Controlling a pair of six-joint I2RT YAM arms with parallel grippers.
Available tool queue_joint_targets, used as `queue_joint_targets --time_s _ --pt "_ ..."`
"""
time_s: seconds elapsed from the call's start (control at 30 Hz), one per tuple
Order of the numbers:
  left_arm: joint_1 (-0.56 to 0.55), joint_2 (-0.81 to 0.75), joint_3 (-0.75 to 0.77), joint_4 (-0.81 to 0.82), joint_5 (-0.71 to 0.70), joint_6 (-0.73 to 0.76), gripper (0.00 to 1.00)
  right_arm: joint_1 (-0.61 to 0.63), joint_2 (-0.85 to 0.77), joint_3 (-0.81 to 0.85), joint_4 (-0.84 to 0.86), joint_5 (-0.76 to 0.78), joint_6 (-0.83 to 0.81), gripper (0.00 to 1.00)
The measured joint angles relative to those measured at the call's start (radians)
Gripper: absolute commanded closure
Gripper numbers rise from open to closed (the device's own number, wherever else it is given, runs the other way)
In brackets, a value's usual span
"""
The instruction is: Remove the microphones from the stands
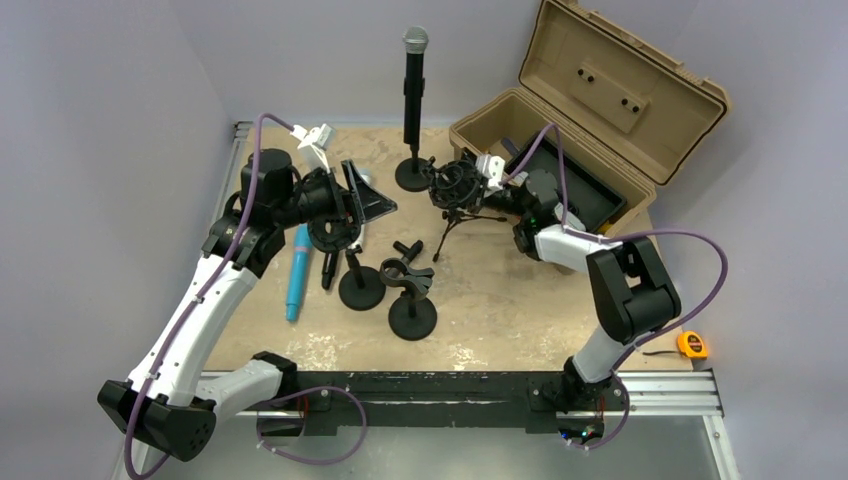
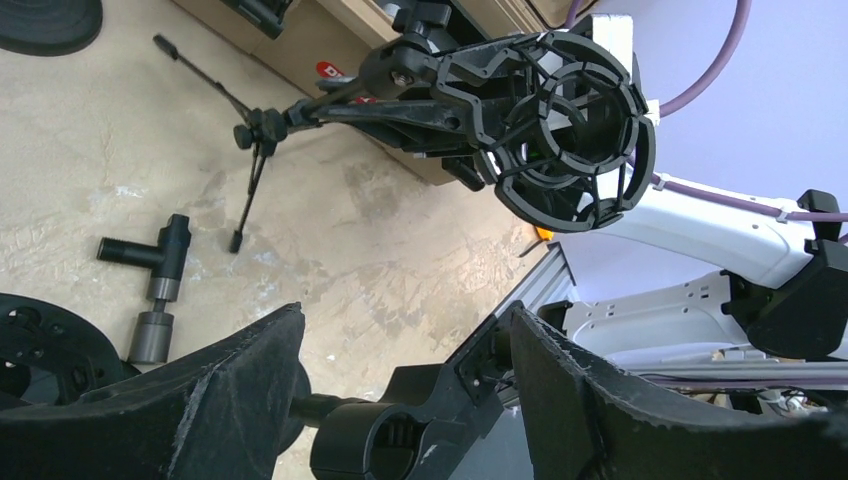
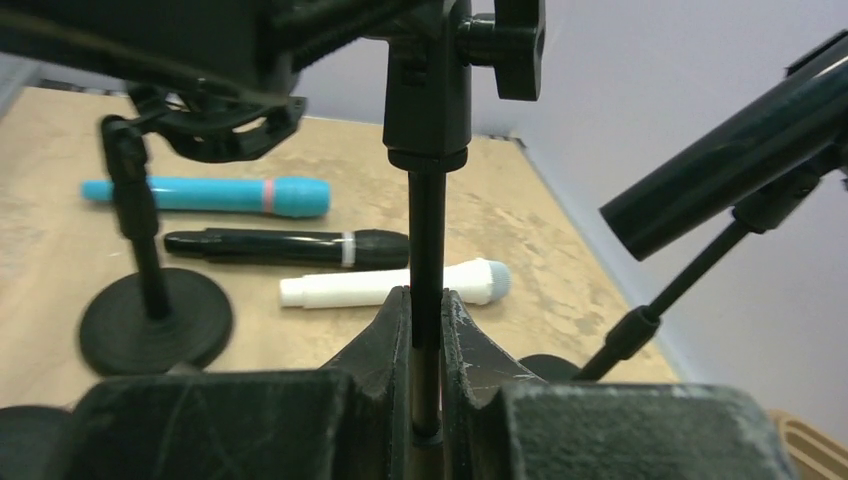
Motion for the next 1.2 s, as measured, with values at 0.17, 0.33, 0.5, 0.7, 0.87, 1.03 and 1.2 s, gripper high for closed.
queue_joint_targets --time_s 0.17,0.33,0.5,0.7,0.87,1.03,1.2 --pt "0.000 0.000 0.000 0.020 0.014 -0.008 0.27 -0.039 0.003 0.010 -0.015 -0.150 0.055 1.00" --pt "0.000 0.000 0.000 0.025 0.023 -0.008 0.26 -0.047 0.114 0.112 0.027 -0.246 0.115 1.00" --pt "0.000 0.002 0.000 0.035 0.032 -0.008 0.19 -0.047 0.186 0.191 0.039 -0.301 0.160 0.97" --pt "-0.001 0.049 0.003 0.077 0.058 -0.018 0.17 -0.049 0.230 0.214 0.054 -0.286 0.179 0.72" --pt "-0.013 0.105 0.008 0.085 0.059 -0.018 0.17 -0.060 0.206 0.101 0.084 -0.193 0.185 0.60" --pt "-0.023 0.129 0.016 0.092 0.054 -0.016 0.17 -0.067 0.150 -0.023 0.119 -0.061 0.212 0.46" --pt "-0.032 0.161 0.039 0.089 0.039 0.001 0.17 -0.068 0.048 -0.116 0.099 0.133 0.272 0.23"
